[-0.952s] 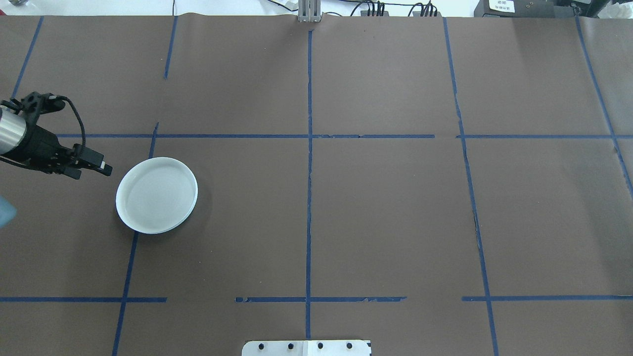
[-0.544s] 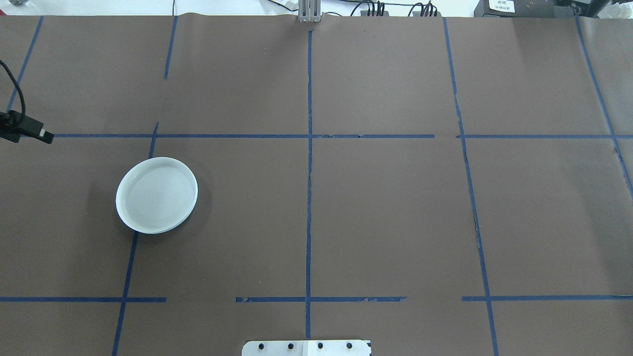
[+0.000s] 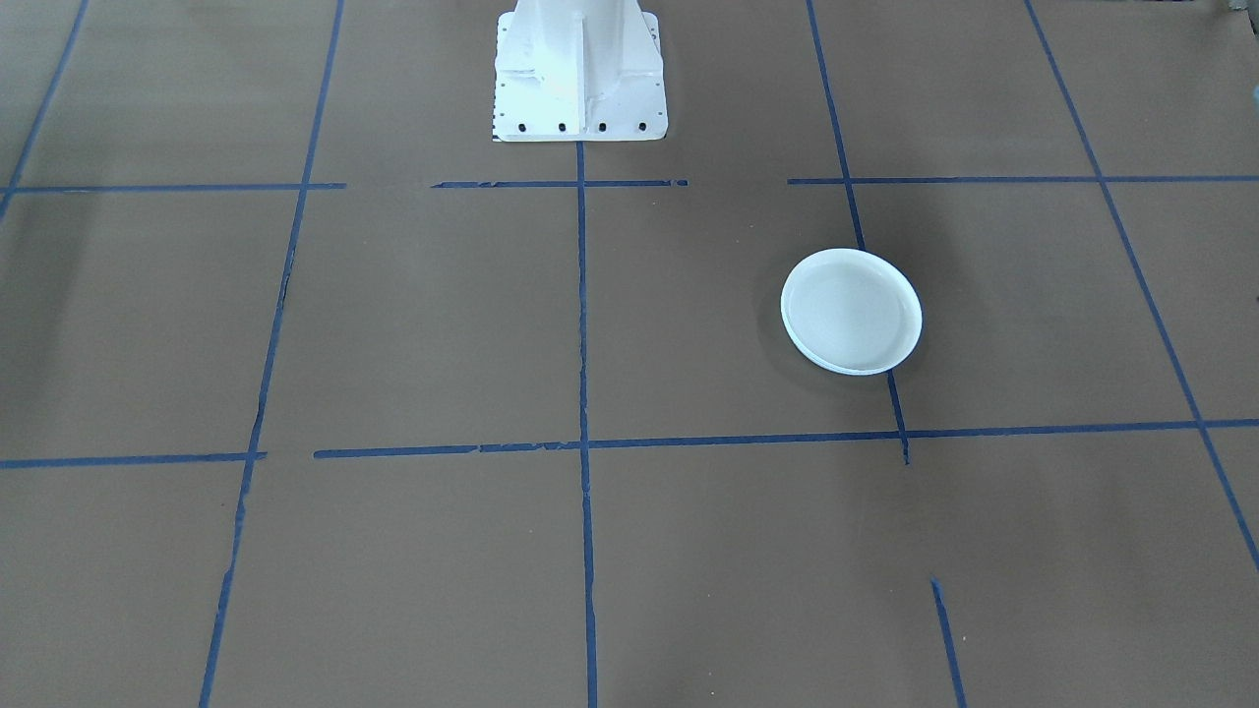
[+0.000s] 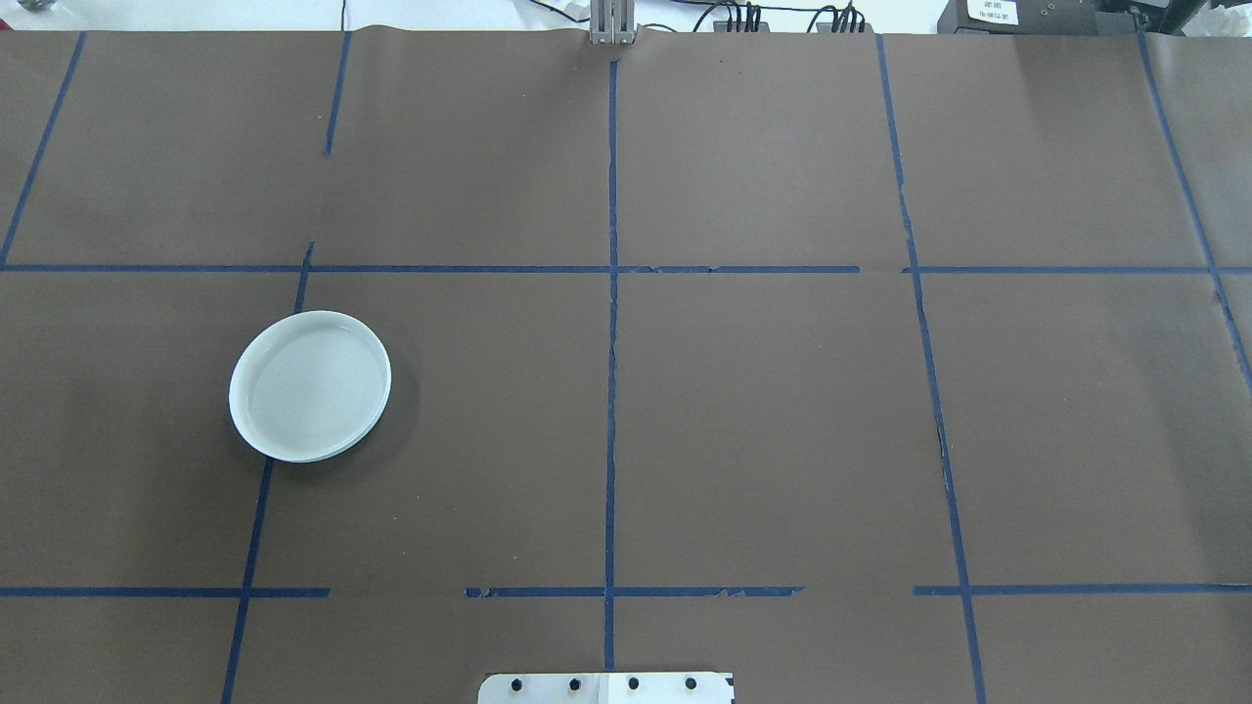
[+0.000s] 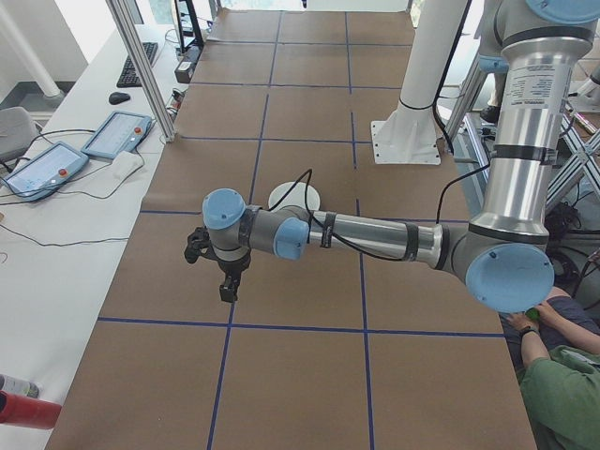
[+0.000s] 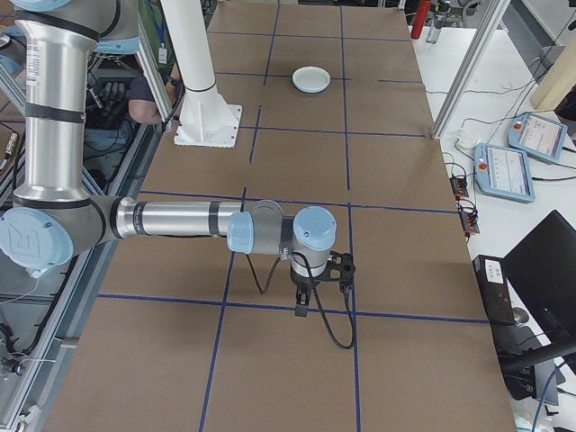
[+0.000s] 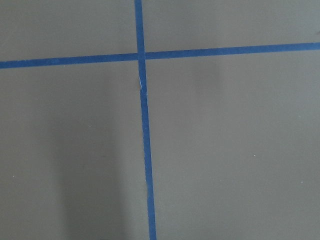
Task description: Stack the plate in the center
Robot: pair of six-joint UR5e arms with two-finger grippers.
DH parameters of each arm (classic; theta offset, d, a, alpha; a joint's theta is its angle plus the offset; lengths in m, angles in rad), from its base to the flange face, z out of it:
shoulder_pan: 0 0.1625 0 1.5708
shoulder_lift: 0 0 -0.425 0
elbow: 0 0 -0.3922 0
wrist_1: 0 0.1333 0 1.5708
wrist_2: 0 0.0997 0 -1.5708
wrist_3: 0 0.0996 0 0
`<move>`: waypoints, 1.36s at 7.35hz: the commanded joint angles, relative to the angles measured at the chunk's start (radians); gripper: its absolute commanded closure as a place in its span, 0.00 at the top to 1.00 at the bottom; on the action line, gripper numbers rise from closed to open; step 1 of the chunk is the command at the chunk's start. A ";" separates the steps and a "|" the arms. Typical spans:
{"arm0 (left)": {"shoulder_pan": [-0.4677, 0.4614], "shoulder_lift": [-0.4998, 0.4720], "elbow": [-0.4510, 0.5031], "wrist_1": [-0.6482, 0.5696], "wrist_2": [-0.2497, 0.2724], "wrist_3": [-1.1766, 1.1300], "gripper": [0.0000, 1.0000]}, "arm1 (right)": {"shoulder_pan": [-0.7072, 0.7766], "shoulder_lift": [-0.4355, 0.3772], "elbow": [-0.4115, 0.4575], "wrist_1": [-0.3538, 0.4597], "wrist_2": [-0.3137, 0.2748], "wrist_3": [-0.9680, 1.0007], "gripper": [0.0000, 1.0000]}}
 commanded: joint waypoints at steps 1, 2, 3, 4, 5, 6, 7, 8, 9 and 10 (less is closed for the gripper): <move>-0.065 0.014 0.004 0.120 0.008 0.116 1.00 | -0.001 0.000 0.000 0.000 0.000 0.000 1.00; -0.063 0.014 -0.008 0.122 0.011 0.116 1.00 | -0.001 0.000 0.000 0.000 0.000 0.000 1.00; -0.054 0.034 -0.015 0.113 0.008 0.116 1.00 | -0.001 0.000 0.000 0.000 0.000 0.000 1.00; -0.055 0.034 -0.016 0.092 0.008 0.116 1.00 | -0.001 0.000 0.000 0.000 0.000 0.000 1.00; -0.054 0.034 -0.013 0.084 0.008 0.116 1.00 | -0.001 0.000 0.000 0.000 0.000 0.000 1.00; -0.054 0.034 -0.016 0.084 0.006 0.114 1.00 | -0.001 0.000 0.000 0.000 0.000 0.000 1.00; -0.054 0.034 -0.019 0.084 0.007 0.116 1.00 | -0.001 0.000 0.000 0.000 0.000 0.000 1.00; -0.055 0.036 -0.027 0.084 0.008 0.116 1.00 | -0.001 0.000 0.000 0.000 0.000 0.000 1.00; -0.055 0.036 -0.027 0.084 0.008 0.116 1.00 | -0.001 0.000 0.000 0.000 0.000 0.000 1.00; -0.055 0.034 -0.027 0.084 0.008 0.116 1.00 | -0.001 0.000 0.000 0.000 0.000 0.000 1.00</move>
